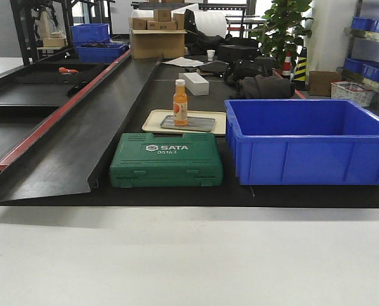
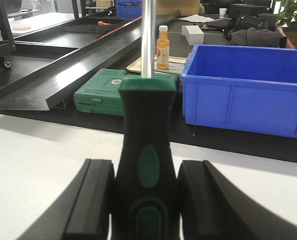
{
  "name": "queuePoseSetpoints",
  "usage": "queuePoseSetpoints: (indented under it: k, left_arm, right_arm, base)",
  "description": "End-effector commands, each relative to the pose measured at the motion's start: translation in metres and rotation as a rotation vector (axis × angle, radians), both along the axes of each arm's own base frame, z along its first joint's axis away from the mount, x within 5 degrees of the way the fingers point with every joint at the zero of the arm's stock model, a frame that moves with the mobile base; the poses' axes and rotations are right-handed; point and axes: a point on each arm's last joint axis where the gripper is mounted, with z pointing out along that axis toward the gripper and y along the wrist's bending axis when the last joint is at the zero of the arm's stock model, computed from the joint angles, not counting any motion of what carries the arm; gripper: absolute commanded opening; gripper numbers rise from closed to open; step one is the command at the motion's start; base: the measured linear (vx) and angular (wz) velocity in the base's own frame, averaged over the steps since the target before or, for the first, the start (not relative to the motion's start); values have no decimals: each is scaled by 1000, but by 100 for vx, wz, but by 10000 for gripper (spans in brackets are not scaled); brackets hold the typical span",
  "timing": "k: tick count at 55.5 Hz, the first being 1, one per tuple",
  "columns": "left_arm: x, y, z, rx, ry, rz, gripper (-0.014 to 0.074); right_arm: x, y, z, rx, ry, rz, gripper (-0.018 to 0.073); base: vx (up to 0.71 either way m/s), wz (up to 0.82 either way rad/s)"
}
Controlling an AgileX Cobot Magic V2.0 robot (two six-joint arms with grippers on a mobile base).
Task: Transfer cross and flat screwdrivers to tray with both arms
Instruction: 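Lift both held screwdrivers upright off the table, then drive the base away from the table carrying both screwdrivers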
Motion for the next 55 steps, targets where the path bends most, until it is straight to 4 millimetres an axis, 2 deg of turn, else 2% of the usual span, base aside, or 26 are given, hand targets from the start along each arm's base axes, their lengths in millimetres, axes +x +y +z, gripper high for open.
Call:
queuePoseSetpoints:
  k: [1,28,55]
  left_arm:
    - [-2,1,17,-31,-115,5,0]
    - [-2,1,17,-31,-115,5,0]
    - [-2,1,17,-32,-116,5,0]
  right_arm:
    - [-1,-3,16,34,-95,-45,-8]
    - [-1,-3,16,34,-95,-45,-8]
    - [-1,-3,16,34,-95,-45,-8]
  base:
    - [0,0]
    - [-5,-5]
    - [-23,-26]
